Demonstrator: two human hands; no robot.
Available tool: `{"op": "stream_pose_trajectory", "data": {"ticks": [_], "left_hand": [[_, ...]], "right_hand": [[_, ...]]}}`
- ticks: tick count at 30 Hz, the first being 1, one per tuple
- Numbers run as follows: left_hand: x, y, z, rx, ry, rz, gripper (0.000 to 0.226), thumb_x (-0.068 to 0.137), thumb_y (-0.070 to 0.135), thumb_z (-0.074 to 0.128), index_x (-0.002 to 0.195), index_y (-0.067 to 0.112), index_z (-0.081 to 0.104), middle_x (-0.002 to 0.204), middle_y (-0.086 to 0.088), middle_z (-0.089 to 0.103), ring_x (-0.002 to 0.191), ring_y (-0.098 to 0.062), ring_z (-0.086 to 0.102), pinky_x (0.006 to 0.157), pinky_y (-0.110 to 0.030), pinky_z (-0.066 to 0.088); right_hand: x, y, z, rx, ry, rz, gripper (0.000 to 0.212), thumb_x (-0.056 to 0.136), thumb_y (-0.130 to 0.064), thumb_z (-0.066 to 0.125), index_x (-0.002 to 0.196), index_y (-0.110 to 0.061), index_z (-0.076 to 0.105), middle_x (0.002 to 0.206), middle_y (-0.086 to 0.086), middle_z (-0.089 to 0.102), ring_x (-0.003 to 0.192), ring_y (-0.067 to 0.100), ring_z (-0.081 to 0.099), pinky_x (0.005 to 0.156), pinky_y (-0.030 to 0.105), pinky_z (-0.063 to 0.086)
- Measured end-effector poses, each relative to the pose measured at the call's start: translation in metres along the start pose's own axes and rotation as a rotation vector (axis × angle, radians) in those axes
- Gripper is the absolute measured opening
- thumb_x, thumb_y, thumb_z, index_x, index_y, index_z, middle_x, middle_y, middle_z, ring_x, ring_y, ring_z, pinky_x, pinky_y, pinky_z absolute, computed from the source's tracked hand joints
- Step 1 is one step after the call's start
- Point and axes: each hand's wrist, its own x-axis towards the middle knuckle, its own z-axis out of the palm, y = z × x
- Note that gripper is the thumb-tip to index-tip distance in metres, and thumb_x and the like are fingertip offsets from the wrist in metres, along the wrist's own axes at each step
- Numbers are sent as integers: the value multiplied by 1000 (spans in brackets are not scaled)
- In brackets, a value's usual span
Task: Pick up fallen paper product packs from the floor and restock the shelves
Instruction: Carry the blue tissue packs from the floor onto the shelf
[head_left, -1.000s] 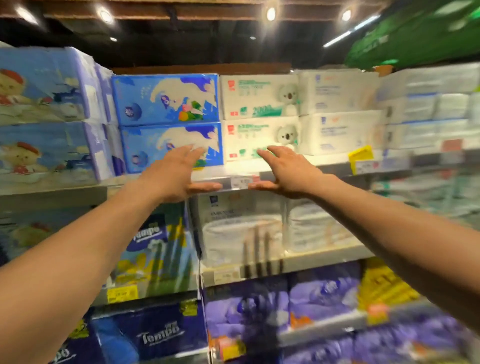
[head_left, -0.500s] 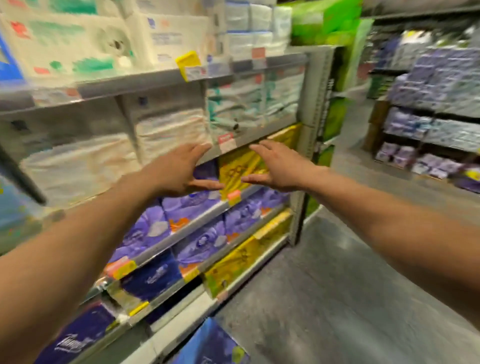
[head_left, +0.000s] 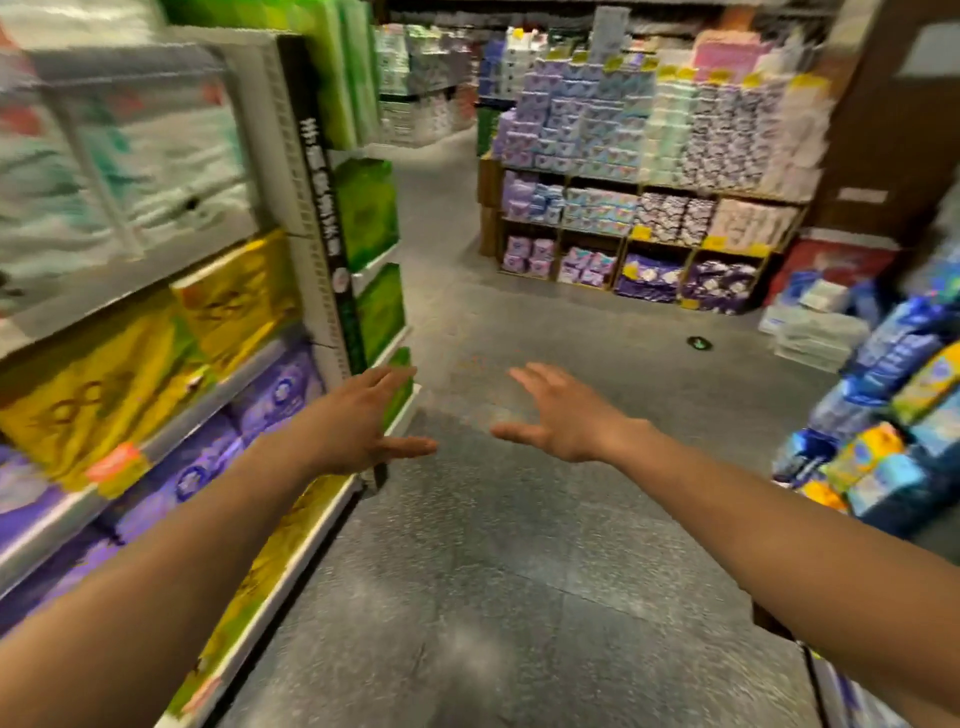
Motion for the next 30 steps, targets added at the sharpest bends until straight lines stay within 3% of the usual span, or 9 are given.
{"op": "stream_pose_trajectory", "data": {"ticks": [6, 12, 15, 17, 20, 23, 26, 30], "left_hand": [[140, 44, 34, -9, -161, 96, 125, 62, 97, 41, 162, 30, 7, 167, 1, 17, 151, -26, 25, 122, -45, 27], [309, 68, 50, 19, -212, 294, 110, 76, 82, 53, 161, 26, 12, 167, -3, 20, 149, -25, 28, 120, -37, 25], [407, 78, 47, 10, -249, 370, 122, 65, 96, 43, 161, 27, 13, 166, -1, 20, 148, -24, 28, 120, -37, 28], [469, 93, 44, 27, -263, 450, 135, 53, 106, 29, 161, 28, 11, 167, 0, 19, 149, -23, 28, 120, -40, 30], [558, 123, 45, 53, -299, 563, 138, 50, 107, 24, 162, 27, 10, 168, -3, 15, 151, -25, 24, 122, -43, 28], [638, 168, 58, 53, -358, 642, 129, 59, 102, 36, 162, 30, 7, 169, -2, 11, 153, -23, 20, 123, -43, 26], [713, 220, 78, 76, -405, 722, 116, 71, 89, 49, 162, 31, 6, 169, 0, 9, 153, -23, 18, 123, -40, 25], [822, 288, 108, 91, -441, 765, 117, 71, 90, 49, 162, 31, 4, 170, 0, 7, 154, -24, 15, 124, -42, 24]], "right_hand": [[33, 120, -7, 27, -60, 204, 102, 86, -80, 46, 164, -25, 9, 171, 4, 7, 157, 26, 8, 125, 53, 18], [95, 226, -12, 35, -35, 383, 100, 88, -79, 44, 164, -25, 9, 170, 4, 9, 156, 26, 11, 124, 54, 20], [126, 278, -27, 87, 16, 511, 102, 84, -83, 41, 163, -25, 13, 170, 5, 11, 156, 25, 12, 124, 54, 22], [141, 310, -39, 134, 52, 608, 108, 78, -88, 37, 163, -24, 15, 170, 5, 13, 156, 24, 13, 123, 54, 23], [162, 363, -54, 167, 93, 721, 127, 61, -101, 22, 162, -24, 16, 170, 5, 14, 156, 25, 14, 123, 54, 24], [178, 423, -55, 191, 149, 814, 146, 45, -110, 3, 162, -23, 17, 169, 5, 15, 155, 25, 15, 123, 53, 24], [196, 486, -62, 225, 153, 886, 135, 53, -103, 13, 162, -24, 16, 169, 5, 14, 156, 25, 14, 124, 51, 23], [232, 593, -78, 263, 157, 931, 132, 55, -101, 20, 162, -24, 14, 170, 5, 11, 156, 25, 11, 124, 52, 21]]}}
